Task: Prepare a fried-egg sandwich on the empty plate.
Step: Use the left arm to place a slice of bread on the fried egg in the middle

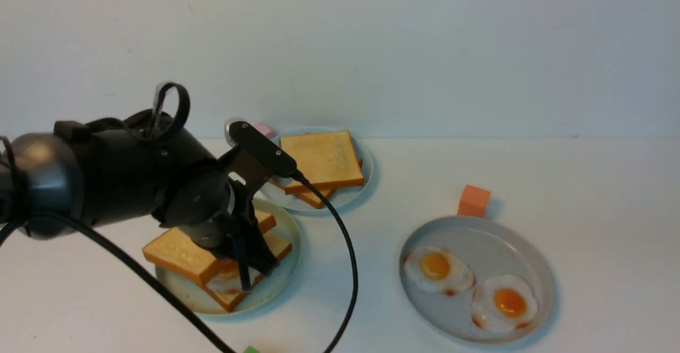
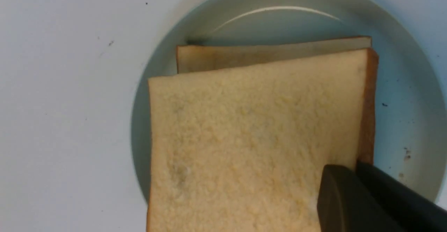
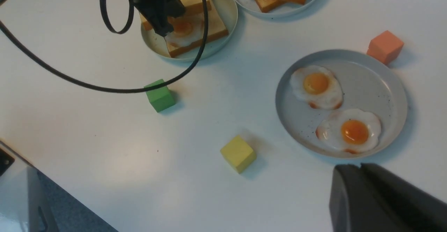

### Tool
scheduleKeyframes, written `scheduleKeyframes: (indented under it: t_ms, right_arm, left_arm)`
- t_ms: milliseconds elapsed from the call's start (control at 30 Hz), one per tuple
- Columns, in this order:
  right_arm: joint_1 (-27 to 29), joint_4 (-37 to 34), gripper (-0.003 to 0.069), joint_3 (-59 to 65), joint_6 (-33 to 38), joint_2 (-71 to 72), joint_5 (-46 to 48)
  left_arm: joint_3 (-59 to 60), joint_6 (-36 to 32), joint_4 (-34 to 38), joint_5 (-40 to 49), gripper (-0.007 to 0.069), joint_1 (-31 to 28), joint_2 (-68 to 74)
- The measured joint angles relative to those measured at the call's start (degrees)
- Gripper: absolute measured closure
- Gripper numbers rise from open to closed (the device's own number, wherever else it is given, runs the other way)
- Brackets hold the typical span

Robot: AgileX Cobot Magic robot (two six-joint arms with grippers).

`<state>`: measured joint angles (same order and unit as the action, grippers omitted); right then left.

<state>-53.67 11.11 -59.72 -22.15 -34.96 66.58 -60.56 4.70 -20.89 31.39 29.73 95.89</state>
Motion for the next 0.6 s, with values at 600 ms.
scheduleKeyframes:
  t_ms: [600]
  right_arm:
    - [0.0, 0.0, 0.0589, 0.0, -0.05, 0.0, 0.0]
  left_arm:
    - [0.0, -1.81, 0.59, -1.41, 0.0622, 0.61, 3.59]
